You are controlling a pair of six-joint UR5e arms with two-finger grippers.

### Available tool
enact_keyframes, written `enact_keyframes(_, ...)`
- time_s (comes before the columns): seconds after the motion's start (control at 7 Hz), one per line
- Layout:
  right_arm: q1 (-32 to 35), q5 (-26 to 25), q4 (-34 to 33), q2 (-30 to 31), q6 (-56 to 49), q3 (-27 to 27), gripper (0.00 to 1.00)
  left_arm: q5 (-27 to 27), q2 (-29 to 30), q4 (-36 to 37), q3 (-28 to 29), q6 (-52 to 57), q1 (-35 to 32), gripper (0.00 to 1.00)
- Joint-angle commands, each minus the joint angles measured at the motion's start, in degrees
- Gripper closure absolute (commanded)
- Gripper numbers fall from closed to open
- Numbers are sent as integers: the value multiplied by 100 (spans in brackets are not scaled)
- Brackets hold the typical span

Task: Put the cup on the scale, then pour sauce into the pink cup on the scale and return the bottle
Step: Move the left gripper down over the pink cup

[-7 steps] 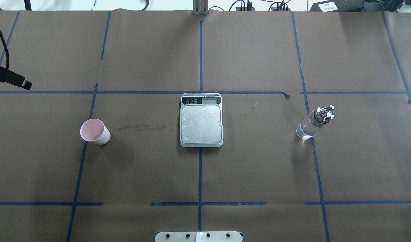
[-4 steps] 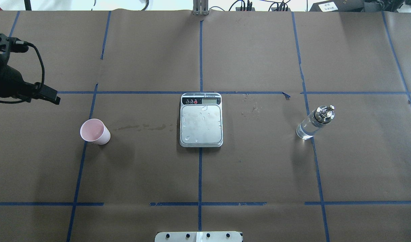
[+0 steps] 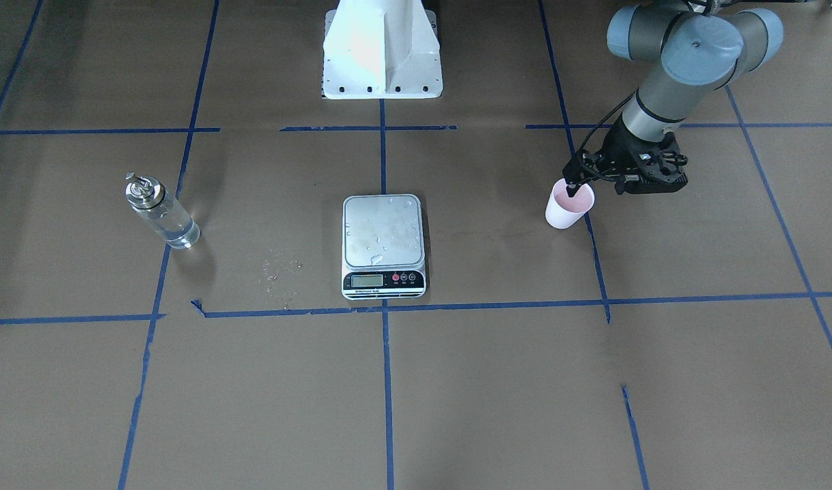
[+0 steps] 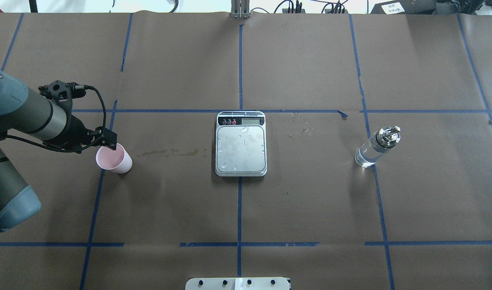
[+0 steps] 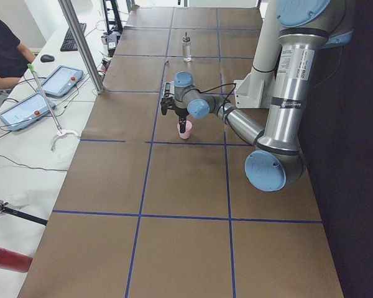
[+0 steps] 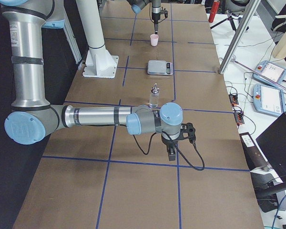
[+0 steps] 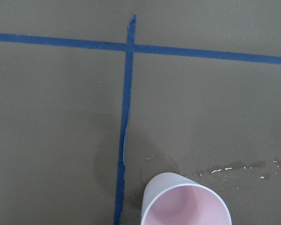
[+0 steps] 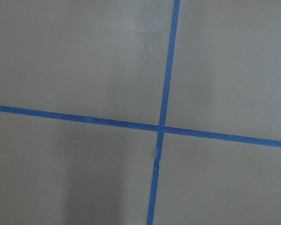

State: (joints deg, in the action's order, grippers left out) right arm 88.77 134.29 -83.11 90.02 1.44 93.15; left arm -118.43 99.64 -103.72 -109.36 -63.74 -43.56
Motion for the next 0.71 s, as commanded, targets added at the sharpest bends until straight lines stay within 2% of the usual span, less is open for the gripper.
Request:
enact_keyframes(0.0, 0, 45, 5, -28, 58, -42, 0, 22, 64, 1, 169, -7, 41, 6)
enact_keyframes(0.57, 0, 45, 5, -46, 59, -25, 0, 48, 20, 1, 230, 2, 58, 6)
